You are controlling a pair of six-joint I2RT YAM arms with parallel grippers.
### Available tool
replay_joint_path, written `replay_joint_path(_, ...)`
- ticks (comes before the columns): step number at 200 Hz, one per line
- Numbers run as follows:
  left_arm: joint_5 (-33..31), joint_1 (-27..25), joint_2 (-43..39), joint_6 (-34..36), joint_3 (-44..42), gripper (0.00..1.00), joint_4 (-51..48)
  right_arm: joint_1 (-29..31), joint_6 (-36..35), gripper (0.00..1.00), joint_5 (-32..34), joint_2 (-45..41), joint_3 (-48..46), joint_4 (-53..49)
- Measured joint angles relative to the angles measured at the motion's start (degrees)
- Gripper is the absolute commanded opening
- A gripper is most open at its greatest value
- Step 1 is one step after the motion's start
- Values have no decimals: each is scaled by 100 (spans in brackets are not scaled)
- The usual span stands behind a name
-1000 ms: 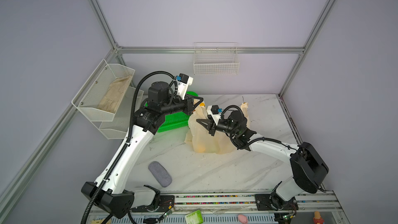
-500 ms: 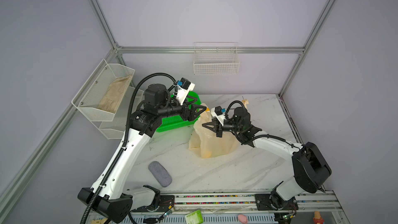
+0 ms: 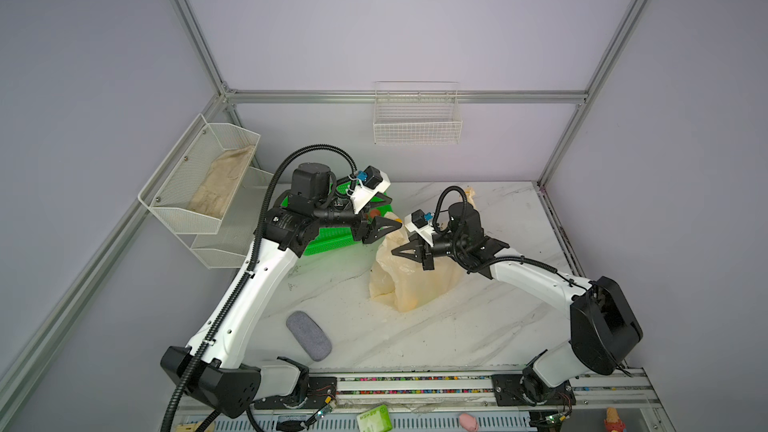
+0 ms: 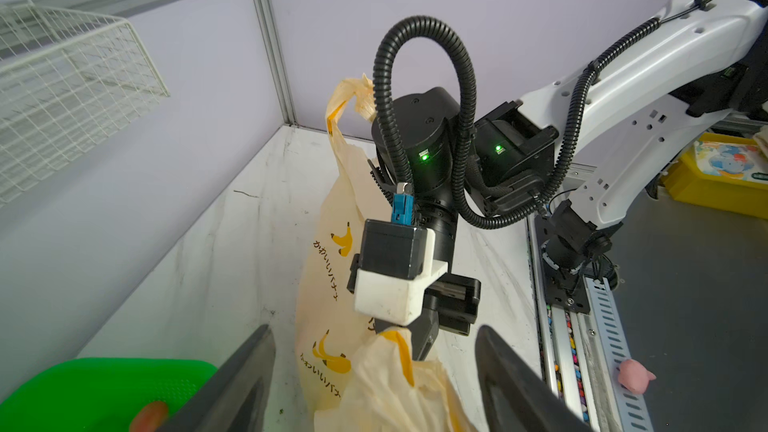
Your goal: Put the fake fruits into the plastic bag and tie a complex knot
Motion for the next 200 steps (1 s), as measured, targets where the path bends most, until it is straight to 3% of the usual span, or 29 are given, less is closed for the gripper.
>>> replay_joint_path(28,267,-9,304,81,0,41,-105,-15,-22,0,2,-4,0,-70)
replay_joint_path(40,328,-17,334,15,0,20,-94,-15,-20,0,26,-7,0,-92)
replay_joint_path(47,352,-28,337,-42,0,11,-66,-15,-20,7,92,-17,0,-114)
replay_joint_path(62,319,-57,304,-330,-11,0,109,-15,-13,21,424,-101,-2,-177)
replay_joint_path(79,55,-120,201,-911,-133,0,498,-20,72,38,1014,-387,-103,-195)
replay_joint_path(120,-914,-393,-297,-2590,-990,0,1290,87,890,57,1902,-1309,-857,977)
replay_joint_path(126,-1038,-448,-348,-2806,-1091,0,1373,170,1036,68,2017,-1366,-946,1189)
replay_joint_path(133,-1161,-501,-382,-3029,-1178,0,1456,313,1167,72,2212,-1394,-1032,1427)
replay_joint_path(168,-1550,-614,-417,-3858,-1320,0,1698,1095,1755,71,3416,-1338,-1165,2216)
replay_joint_path(200,-1650,-621,-444,-4347,-1320,0,1845,1585,2006,64,5001,-1088,-1137,2516)
